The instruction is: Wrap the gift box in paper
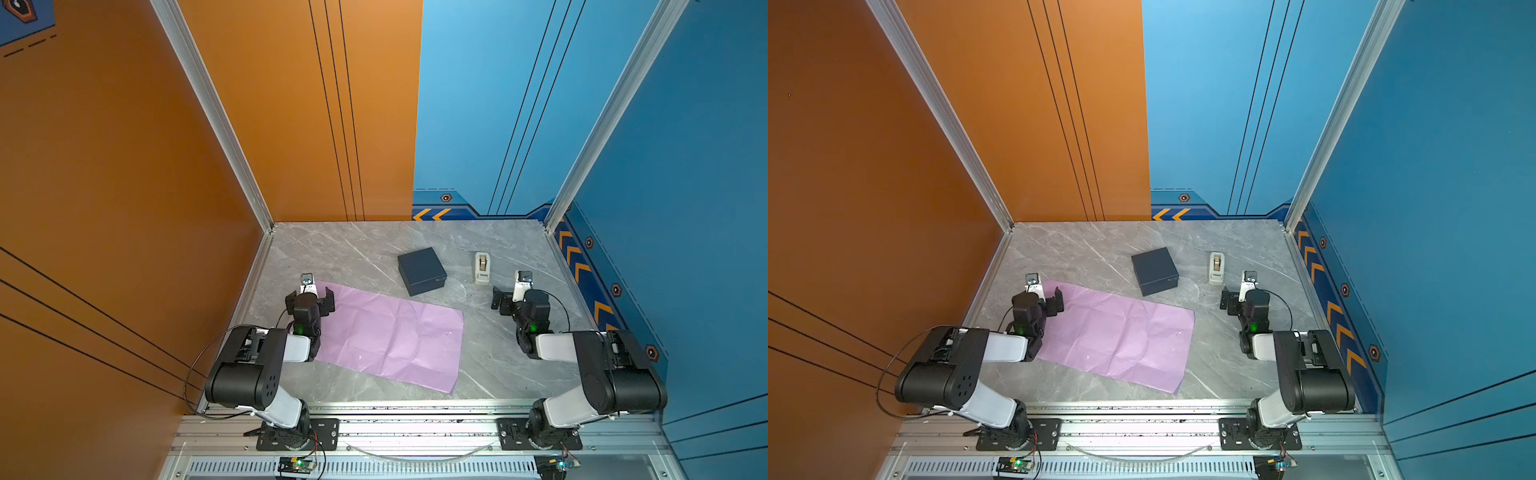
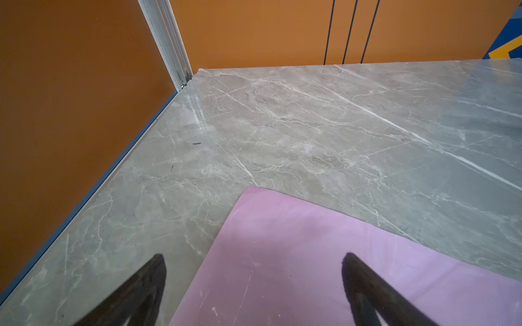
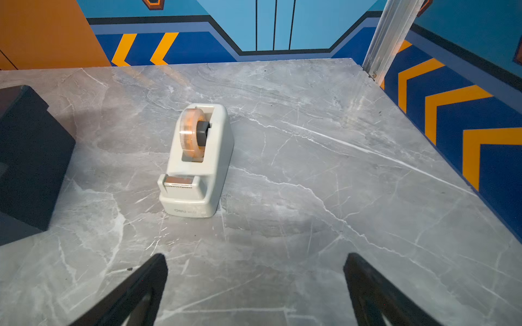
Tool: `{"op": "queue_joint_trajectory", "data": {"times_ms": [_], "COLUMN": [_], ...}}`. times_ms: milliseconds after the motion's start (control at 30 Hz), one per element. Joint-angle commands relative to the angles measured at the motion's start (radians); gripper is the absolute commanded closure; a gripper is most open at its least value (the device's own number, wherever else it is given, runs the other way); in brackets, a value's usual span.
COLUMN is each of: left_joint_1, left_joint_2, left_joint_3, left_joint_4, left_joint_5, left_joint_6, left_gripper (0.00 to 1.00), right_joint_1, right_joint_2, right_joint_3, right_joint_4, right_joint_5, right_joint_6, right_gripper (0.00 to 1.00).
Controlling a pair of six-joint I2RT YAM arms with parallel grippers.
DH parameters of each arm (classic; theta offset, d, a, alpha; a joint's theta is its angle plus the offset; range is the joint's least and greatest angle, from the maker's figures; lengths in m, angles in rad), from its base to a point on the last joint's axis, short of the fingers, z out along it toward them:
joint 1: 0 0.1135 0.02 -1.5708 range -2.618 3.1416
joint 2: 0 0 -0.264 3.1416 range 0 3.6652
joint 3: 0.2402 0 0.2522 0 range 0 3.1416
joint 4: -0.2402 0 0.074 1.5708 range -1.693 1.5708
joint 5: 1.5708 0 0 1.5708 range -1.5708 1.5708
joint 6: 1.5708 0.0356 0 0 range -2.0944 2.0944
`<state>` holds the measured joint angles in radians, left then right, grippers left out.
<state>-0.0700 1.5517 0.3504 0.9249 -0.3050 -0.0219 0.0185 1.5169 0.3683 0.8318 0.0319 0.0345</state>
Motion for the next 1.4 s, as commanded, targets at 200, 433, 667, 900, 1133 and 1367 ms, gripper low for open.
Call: {"op": "queue_joint_trajectory", "data": {"times_ms": [200,433,667,900,1133,1367], "left_joint_1": [0.010,0.009,0.016,0.017,-0.031,-0.109], "left_joint_2": [0.010,0.009,0.009,0.007,-0.094,-0.340], "left_joint_3": [0.019,0.019,0.018,0.018,0.004,0.082], "left_joint_4": [0.015,0.015,0.015,0.015,-0.031,-0.301], "left_joint_5": [0.018,0.019,0.032,0.035,0.001,-0.024], "left_joint_6": [0.015,0.014,0.012,0.011,0.064,0.041], "left_gripper": [0.02,0.02,0.02,0.02,0.02,0.02], "right_joint_1": [-0.010,-0.009,-0.009,-0.009,0.079,0.296], "right_joint_2": [0.016,0.015,0.016,0.016,-0.151,-0.321], "right_joint_3": [0.017,0.019,0.018,0.017,0.139,0.377], "right_joint_4": [0.024,0.024,0.024,0.024,-0.331,-0.868], "right_joint_5": [0.028,0.028,0.028,0.029,0.106,0.190], "right_joint_6": [0.021,0.021,0.021,0.021,-0.024,0.030], "right_gripper": [0.00,0.00,0.00,0.00,0.00,0.00]}}
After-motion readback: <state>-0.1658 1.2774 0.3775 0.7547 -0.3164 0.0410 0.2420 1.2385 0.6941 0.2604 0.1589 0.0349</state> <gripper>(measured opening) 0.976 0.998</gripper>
